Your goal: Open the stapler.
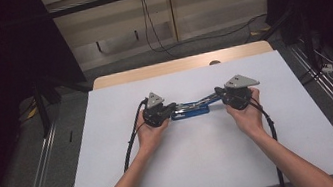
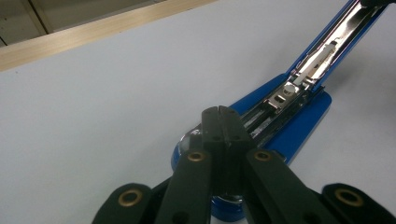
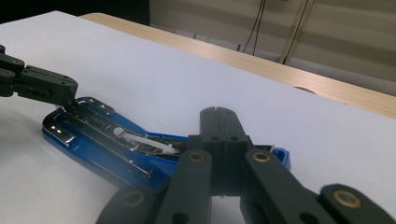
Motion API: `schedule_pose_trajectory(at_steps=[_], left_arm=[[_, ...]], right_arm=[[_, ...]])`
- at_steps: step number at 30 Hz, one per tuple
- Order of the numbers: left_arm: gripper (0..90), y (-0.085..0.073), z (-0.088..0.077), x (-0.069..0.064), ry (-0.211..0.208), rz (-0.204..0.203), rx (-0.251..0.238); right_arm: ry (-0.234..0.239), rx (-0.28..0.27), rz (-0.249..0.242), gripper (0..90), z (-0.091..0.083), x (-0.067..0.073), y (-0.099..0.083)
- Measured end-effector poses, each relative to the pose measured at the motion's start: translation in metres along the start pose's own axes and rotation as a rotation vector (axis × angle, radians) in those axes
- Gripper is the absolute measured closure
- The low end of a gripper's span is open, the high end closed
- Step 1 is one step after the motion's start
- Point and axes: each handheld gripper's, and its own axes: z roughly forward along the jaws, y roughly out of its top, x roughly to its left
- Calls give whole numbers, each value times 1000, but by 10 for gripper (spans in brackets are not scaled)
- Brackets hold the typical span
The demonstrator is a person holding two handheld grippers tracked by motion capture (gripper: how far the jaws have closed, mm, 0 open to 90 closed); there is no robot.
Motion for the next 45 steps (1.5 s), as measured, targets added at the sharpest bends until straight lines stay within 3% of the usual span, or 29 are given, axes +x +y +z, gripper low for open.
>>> schedule_pose_trajectory(at_steps=[32,45], left_arm=[[900,-1,0,0,-3,-7,-8],[900,0,0,0,-4,-6,-5]], right_arm=[[-28,31,23,900,-11,-22,-15],[-25,54,1,900,-6,-20,-20]])
